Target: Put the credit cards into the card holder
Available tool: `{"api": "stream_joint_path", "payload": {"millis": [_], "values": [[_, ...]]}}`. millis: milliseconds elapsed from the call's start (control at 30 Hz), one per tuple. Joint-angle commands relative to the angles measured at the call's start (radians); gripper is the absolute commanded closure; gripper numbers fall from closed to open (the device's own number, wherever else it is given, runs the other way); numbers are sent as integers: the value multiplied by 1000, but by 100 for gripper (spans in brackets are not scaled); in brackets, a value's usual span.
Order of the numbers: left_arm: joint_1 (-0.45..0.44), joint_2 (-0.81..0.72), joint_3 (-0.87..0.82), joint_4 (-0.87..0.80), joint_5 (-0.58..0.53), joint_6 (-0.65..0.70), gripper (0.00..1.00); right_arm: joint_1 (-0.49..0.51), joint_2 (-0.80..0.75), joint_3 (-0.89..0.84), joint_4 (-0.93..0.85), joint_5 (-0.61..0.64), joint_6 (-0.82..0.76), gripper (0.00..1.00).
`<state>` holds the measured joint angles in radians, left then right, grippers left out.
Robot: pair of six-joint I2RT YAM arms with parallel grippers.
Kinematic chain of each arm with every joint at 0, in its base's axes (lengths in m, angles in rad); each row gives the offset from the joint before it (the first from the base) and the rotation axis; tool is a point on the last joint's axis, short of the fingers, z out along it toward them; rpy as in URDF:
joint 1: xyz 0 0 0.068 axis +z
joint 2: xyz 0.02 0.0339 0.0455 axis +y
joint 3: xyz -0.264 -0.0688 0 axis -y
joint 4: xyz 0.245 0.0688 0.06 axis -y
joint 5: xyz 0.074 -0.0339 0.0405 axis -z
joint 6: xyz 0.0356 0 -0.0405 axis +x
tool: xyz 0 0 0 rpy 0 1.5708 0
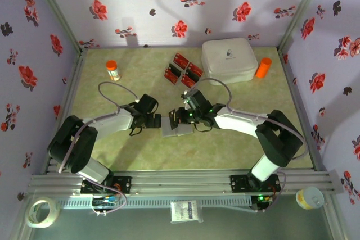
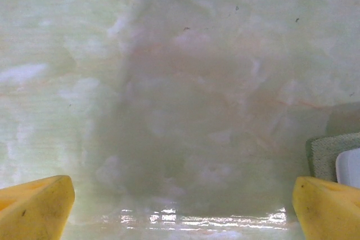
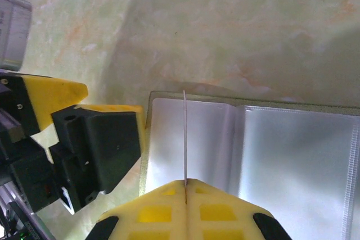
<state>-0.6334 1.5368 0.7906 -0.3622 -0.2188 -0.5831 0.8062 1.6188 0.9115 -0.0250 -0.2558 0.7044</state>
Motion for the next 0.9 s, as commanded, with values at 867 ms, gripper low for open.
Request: {"api": "stream_joint_path", "payload": {"millis": [867], "values": [[-56, -34, -16, 5, 81, -127, 0, 23, 98, -53, 141, 14, 87, 100]]}}
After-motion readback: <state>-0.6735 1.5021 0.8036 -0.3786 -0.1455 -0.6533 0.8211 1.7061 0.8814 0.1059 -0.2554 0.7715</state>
